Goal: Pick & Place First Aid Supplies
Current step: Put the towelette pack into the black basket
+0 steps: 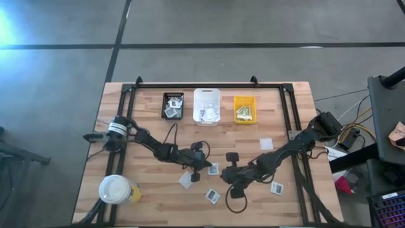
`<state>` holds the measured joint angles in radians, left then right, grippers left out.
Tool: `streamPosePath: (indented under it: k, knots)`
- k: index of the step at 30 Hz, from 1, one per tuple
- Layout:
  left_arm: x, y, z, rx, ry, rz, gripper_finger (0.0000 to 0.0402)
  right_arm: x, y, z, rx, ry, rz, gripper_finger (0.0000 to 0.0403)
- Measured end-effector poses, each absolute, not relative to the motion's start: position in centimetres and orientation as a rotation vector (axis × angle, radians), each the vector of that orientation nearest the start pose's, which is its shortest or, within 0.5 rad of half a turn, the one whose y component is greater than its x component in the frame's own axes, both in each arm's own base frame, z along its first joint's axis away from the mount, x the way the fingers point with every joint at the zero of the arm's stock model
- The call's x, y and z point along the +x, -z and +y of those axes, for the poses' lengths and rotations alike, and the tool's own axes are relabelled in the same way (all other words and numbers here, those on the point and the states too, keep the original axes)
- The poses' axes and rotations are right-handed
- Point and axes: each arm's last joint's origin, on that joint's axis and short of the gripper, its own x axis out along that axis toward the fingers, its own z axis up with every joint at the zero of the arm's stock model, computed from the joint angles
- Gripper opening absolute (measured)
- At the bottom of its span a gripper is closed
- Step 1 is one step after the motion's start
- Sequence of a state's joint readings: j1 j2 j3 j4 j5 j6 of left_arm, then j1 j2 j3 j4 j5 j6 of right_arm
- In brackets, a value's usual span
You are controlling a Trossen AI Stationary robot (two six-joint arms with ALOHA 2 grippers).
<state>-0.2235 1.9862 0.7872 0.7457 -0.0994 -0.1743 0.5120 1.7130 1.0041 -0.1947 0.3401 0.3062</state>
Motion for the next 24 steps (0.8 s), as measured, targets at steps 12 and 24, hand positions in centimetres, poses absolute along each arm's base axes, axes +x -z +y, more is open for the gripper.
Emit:
streamPosePath:
  k: [12, 24]
  knots:
    - [34.8, -9.4, -7.3, -0.175, 0.033, 0.498, 0.0, 29.9, -16.4, 15.4, -0.198, -0.079, 0.833, 0.0009]
    - [34.5, -8.9, -7.1, -0.361, -0.01, 0.58, 0.0, 31.9, -13.8, 16.1, -0.448, -0.124, 0.85, 0.0085]
